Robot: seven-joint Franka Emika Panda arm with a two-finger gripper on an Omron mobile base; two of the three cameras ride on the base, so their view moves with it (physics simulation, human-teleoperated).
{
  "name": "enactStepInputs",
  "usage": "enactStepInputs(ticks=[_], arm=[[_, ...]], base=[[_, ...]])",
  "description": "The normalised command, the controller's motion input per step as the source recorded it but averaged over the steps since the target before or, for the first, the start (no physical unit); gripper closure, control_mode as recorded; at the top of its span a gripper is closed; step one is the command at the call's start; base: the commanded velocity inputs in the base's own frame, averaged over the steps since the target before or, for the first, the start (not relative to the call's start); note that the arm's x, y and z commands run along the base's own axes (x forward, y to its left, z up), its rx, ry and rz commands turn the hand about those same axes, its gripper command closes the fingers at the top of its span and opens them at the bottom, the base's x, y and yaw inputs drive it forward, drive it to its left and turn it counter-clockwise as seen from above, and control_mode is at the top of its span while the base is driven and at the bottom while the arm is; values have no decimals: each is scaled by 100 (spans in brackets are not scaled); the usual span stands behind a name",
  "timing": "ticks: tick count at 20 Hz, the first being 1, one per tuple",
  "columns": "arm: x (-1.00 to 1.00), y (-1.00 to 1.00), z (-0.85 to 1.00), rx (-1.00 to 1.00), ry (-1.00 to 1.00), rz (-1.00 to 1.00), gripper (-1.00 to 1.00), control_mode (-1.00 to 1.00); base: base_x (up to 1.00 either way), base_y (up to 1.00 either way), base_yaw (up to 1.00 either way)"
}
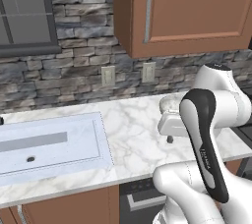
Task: Pick the cup and bowl from the counter and place them on the counter next to the sink.
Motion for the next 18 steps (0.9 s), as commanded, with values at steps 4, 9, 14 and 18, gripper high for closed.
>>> enactStepInputs(ticks=[4, 9, 14, 18], arm=[[0, 0, 0, 0, 0, 0, -100, 100], [0, 0, 0, 0, 0, 0, -100, -100], [0, 0, -10, 1, -2, 0, -100, -100], [0, 0, -20, 3, -2, 0, -100, -100]], base=[[0, 0, 0], [0, 0, 0], [0, 0, 0], [0, 0, 0]])
